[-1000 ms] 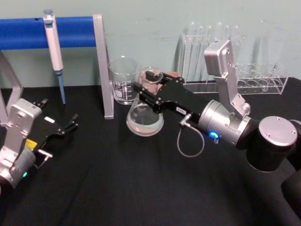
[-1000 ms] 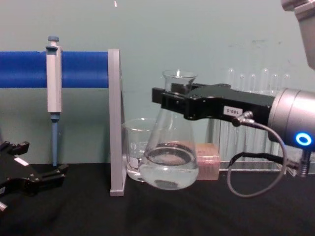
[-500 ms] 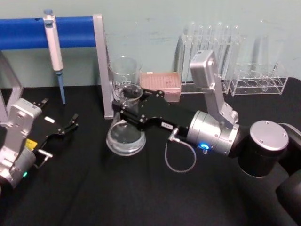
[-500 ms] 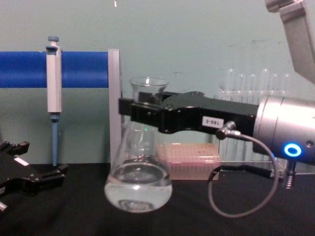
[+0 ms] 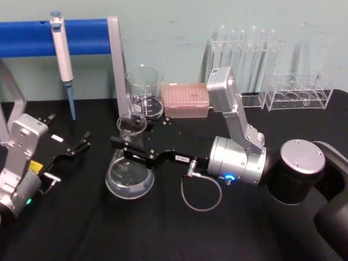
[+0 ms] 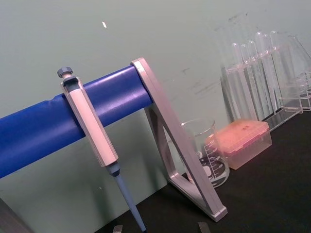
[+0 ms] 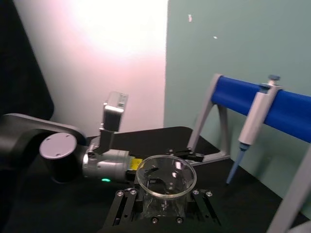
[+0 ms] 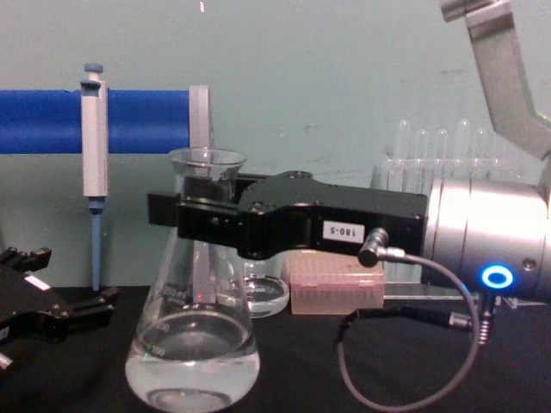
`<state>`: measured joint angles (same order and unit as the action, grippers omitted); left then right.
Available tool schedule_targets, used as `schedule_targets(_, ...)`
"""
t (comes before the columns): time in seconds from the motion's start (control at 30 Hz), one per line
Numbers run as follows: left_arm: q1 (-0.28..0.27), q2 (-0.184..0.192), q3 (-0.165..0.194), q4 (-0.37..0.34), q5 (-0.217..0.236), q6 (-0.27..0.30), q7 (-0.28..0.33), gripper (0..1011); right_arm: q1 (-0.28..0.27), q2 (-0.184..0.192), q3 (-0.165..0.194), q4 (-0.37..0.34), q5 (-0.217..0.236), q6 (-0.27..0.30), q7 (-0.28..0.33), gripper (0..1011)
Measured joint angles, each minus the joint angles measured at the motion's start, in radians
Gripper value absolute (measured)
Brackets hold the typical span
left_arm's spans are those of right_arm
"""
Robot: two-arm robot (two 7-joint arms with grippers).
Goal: Grasp the erlenmeyer flask with one hand, shake it three times, then place it back.
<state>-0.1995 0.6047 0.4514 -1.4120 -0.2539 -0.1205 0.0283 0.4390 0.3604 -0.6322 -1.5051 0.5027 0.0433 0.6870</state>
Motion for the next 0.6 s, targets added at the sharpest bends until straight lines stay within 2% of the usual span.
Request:
schedule_targets(0.37, 0.000, 0.000, 0.000, 0.000, 0.000, 0.000, 0.000, 1001, 0.022, 0.017, -0.029, 0.009, 0.025, -0.015, 0.029, 449)
schedule_targets(0.5, 0.000, 0.000, 0.000, 0.000, 0.000, 0.000, 0.000, 1001, 0.024, 0.019, -0.030, 0.012, 0.028, -0.021, 0.016, 450)
schedule_targets(0.6, 0.000, 0.000, 0.000, 0.000, 0.000, 0.000, 0.000, 1001, 0.025, 0.019, -0.023, 0.019, 0.026, -0.028, -0.019, 450)
